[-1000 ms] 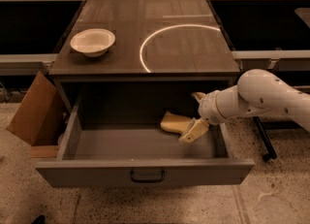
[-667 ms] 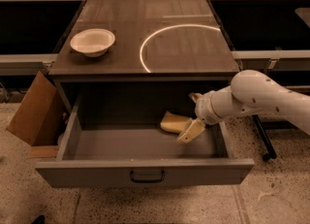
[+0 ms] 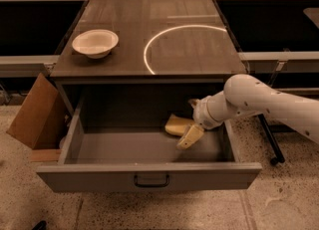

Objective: Pick sponge from top drawer and place on counter

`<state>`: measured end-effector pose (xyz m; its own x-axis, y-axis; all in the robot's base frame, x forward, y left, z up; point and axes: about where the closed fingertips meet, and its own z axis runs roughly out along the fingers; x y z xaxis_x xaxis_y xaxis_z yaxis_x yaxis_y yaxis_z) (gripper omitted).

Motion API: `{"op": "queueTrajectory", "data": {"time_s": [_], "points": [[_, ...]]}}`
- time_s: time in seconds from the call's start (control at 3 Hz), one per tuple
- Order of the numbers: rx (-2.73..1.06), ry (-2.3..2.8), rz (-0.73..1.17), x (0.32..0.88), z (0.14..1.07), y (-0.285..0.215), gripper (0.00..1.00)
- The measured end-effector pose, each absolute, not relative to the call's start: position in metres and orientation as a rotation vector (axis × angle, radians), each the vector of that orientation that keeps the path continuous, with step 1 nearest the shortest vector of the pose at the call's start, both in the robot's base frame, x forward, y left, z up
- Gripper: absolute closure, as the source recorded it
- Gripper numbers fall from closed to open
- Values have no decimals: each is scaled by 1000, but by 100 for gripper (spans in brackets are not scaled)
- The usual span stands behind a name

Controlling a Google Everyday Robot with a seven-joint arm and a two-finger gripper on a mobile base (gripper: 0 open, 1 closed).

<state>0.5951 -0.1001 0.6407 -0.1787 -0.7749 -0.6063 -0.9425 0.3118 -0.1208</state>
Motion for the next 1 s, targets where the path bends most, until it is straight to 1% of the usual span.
{"op": "queueTrajectory", "data": {"time_s": [0.67, 1.0], "points": [[-1544, 2061, 340, 596, 615, -92, 0], [-1554, 2080, 319, 595, 606, -91, 18]]}}
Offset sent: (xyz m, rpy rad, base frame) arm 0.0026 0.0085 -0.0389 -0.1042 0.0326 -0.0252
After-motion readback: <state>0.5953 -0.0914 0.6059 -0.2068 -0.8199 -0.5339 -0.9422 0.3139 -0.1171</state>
